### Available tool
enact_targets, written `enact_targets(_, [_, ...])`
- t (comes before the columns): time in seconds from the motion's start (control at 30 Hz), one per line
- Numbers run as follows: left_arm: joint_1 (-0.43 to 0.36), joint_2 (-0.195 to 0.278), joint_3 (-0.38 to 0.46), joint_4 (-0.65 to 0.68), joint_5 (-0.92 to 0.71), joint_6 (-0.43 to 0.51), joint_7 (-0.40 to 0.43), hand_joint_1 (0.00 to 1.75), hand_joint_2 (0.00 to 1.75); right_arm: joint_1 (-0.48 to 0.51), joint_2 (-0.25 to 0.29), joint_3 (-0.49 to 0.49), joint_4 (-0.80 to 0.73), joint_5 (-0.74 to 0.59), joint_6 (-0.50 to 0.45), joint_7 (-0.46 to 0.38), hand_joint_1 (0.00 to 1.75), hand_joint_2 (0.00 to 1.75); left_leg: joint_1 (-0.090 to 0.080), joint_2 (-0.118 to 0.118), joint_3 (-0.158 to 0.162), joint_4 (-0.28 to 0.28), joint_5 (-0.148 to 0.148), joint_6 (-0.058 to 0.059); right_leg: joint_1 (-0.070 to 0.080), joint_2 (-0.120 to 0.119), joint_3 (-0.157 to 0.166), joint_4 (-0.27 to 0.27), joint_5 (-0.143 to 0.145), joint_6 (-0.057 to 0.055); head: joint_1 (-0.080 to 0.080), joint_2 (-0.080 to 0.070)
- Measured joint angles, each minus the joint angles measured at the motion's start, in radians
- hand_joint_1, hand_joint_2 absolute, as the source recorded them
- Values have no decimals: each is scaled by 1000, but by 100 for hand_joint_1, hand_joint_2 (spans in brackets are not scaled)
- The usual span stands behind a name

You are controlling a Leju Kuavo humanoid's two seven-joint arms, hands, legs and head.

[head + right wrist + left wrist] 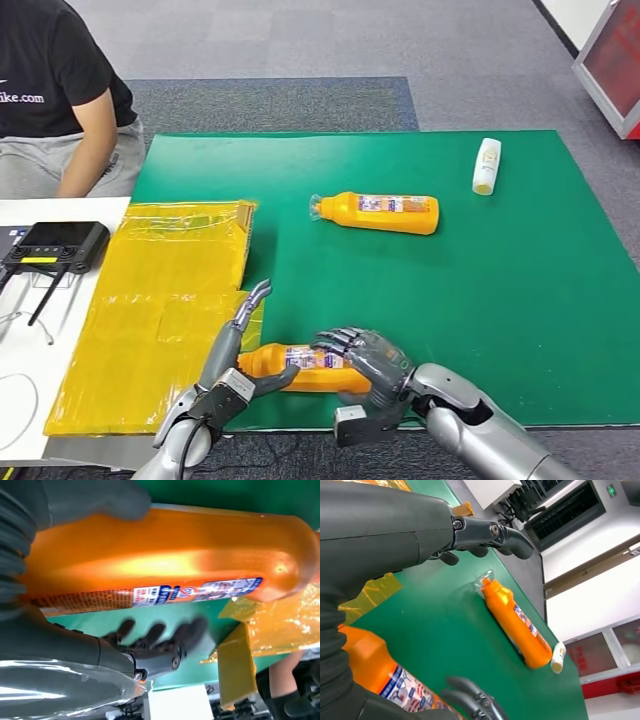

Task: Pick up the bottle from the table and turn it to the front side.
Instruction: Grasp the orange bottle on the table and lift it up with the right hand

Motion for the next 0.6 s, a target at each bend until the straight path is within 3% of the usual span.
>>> enact_targets(0.5, [2, 0, 2, 0, -7, -1, 12, 0, 175, 3, 35, -8, 14, 58, -38, 8, 174, 175, -1, 0, 0, 0, 0, 0, -1, 0, 0, 0, 0, 0, 0, 0])
enact_targets(0.57, [3, 0, 2, 0, -8, -3, 12, 0, 175, 3, 36, -8, 15, 58, -38, 7, 163, 175, -1, 0, 0, 0, 0, 0, -1, -1, 0, 0, 0, 0, 0, 0])
enact_targets(0.6, [4, 0, 2, 0, -9, -4, 12, 0, 175, 4, 36, -8, 15, 59, -39, 7, 146, 175, -1, 0, 0, 0, 0, 1, -1, -1, 0, 0, 0, 0, 0, 0])
